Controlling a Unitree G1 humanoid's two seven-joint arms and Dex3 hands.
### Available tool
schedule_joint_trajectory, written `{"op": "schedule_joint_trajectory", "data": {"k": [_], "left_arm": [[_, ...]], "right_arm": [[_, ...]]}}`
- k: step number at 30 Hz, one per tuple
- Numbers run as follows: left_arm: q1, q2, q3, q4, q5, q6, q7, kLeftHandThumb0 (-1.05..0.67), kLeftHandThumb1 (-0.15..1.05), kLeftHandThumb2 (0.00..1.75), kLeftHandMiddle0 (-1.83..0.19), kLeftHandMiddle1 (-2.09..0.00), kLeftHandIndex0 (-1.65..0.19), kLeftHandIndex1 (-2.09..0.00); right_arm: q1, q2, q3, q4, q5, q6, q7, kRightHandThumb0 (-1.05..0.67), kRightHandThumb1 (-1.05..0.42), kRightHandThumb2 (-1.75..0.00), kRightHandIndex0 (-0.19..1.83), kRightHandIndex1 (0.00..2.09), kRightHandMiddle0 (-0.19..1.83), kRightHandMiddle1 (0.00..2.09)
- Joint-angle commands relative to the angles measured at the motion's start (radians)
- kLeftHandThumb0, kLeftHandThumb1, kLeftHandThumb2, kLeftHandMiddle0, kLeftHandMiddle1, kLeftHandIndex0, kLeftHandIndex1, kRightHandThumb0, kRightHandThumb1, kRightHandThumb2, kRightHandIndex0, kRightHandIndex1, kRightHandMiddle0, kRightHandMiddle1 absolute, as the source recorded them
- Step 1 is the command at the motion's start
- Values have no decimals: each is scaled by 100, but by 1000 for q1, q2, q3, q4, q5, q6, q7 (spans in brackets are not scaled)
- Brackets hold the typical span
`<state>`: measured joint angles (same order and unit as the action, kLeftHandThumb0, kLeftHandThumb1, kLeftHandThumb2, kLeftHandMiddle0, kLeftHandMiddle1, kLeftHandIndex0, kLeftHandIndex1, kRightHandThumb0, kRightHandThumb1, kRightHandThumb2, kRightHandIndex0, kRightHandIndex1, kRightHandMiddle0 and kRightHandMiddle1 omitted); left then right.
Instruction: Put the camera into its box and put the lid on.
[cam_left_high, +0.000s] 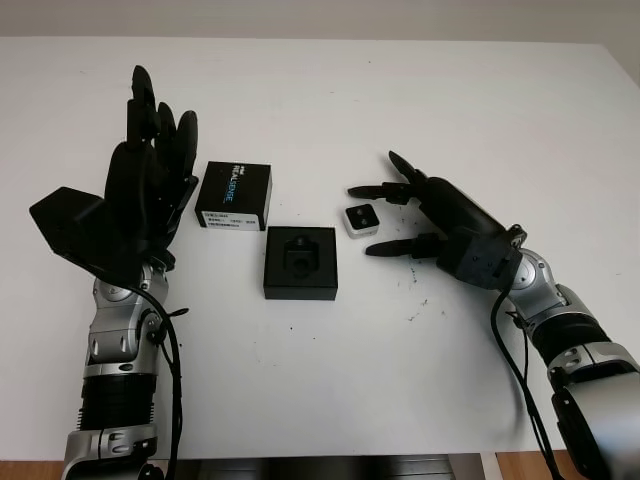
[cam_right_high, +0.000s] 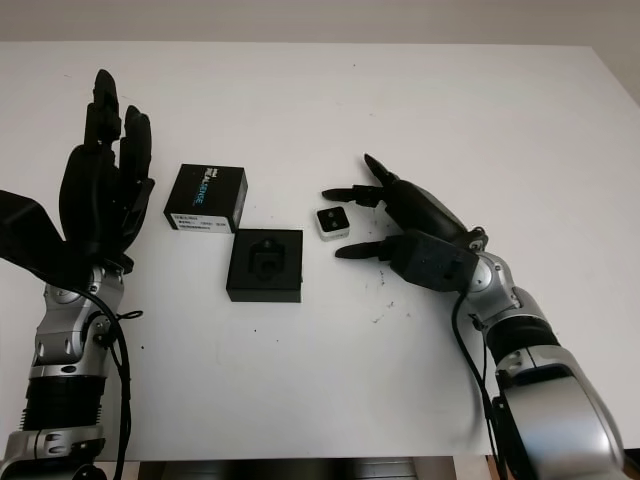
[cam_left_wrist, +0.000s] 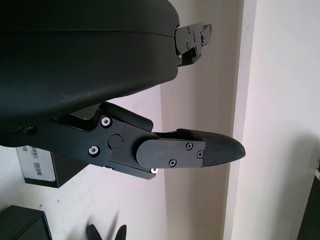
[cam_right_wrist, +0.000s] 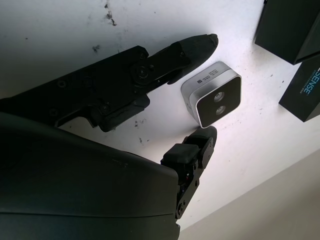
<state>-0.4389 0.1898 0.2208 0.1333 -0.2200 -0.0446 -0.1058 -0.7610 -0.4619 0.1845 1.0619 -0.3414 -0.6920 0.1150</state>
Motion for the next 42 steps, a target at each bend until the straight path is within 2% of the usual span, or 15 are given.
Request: {"op": "schedule_joint_trajectory", "data": {"k": [1, 6, 7, 10, 12, 14, 25, 38, 42], "left_arm": [[-12, 0, 1, 5, 3, -11, -1, -69, 105, 38, 19, 0, 19, 0], [-13, -2, 3, 6, 0, -13, -1, -68, 105, 38, 19, 0, 19, 0], [-13, -2, 2, 4, 5, -13, 4, -68, 105, 38, 19, 0, 19, 0], [-11, 2, -1, -6, 10, 3, 10, -70, 105, 37, 19, 0, 19, 0], [-11, 3, 0, -6, 8, 8, 10, -70, 105, 37, 19, 0, 19, 0], [-12, 4, 1, 0, 8, 2, 8, -70, 105, 37, 19, 0, 19, 0], [-24, 1, 3, 26, 9, -19, 0, -70, 105, 37, 19, 0, 19, 0], [-27, 4, 0, 33, 20, -37, 1, -69, 105, 39, 19, 0, 19, 0], [-19, -1, 6, 25, 5, -34, -2, -67, 105, 39, 19, 0, 19, 0]], "right_arm": [[-10, 10, -4, 16, 3, 3, -7, -55, -83, -6, -2, 8, 65, 21], [-11, 23, -10, 37, 10, 22, -23, -53, -85, -6, 2, 9, 67, 26], [-12, 27, -13, 40, 16, 26, -22, -52, -85, -6, 3, 8, 64, 34], [-11, 39, -30, 53, 43, 31, -2, -50, -87, -6, 6, 6, 43, 79], [-12, 48, -42, 64, 66, 36, 20, -47, -88, -6, 6, 6, 36, 99], [-14, 52, -48, 69, 72, 43, 31, -45, -90, -6, 7, 6, 34, 110], [-29, 49, -33, 81, 52, 49, 38, -37, -92, -6, 14, 7, 42, 134], [-31, 45, -55, 96, 67, 44, 81, -36, -93, -6, 17, 7, 41, 138], [-13, 65, -76, 86, 88, 21, 32, -35, -91, -5, 25, 10, 44, 140]]}}
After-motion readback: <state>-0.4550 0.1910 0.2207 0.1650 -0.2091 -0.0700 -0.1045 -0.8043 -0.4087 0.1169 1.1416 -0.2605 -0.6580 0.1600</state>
